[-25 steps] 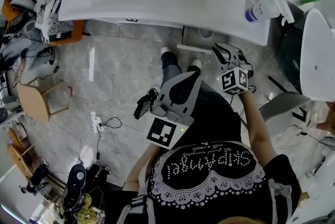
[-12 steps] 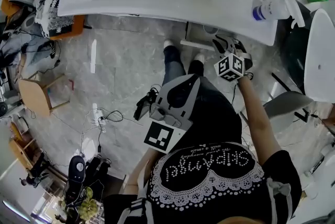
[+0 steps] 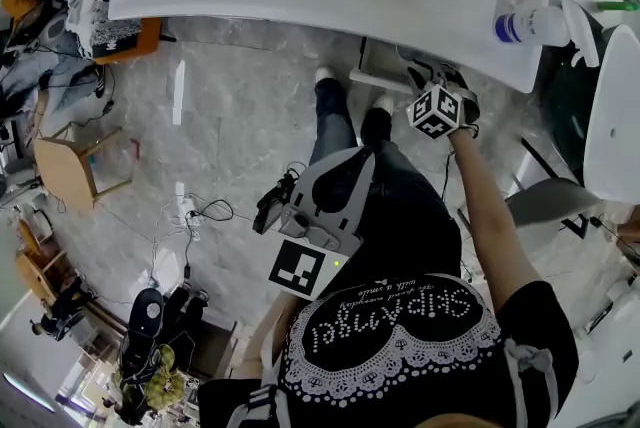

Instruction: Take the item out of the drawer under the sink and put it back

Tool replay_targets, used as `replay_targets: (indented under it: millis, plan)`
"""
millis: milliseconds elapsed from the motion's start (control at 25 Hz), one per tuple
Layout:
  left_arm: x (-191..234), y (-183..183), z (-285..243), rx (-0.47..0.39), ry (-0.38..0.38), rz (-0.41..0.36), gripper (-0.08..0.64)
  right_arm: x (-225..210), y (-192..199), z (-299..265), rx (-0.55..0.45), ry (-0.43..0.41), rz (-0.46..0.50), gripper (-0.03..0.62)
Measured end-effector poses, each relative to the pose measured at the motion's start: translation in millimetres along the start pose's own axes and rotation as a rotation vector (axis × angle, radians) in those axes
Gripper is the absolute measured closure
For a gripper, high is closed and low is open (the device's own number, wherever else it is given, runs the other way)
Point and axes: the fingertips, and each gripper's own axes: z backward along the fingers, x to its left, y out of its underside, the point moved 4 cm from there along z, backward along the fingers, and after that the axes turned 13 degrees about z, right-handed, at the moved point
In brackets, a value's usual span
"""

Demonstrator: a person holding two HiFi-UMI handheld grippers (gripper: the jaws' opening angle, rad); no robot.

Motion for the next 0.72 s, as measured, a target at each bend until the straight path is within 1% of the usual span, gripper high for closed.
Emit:
replay_targets:
  millis: [280, 720]
  plan:
    - [10.2, 0.3, 3.2, 0.014, -0.032, 0.033, 0.557, 6.0, -3.0, -21.7, 0.053, -0.049, 0.016, 0.509]
    - [25.8, -0.6, 4.8, 0.028, -0.061, 0.073, 0.555, 6.4, 1.1, -50.3, 0.133, -0.091, 0.041, 0.508]
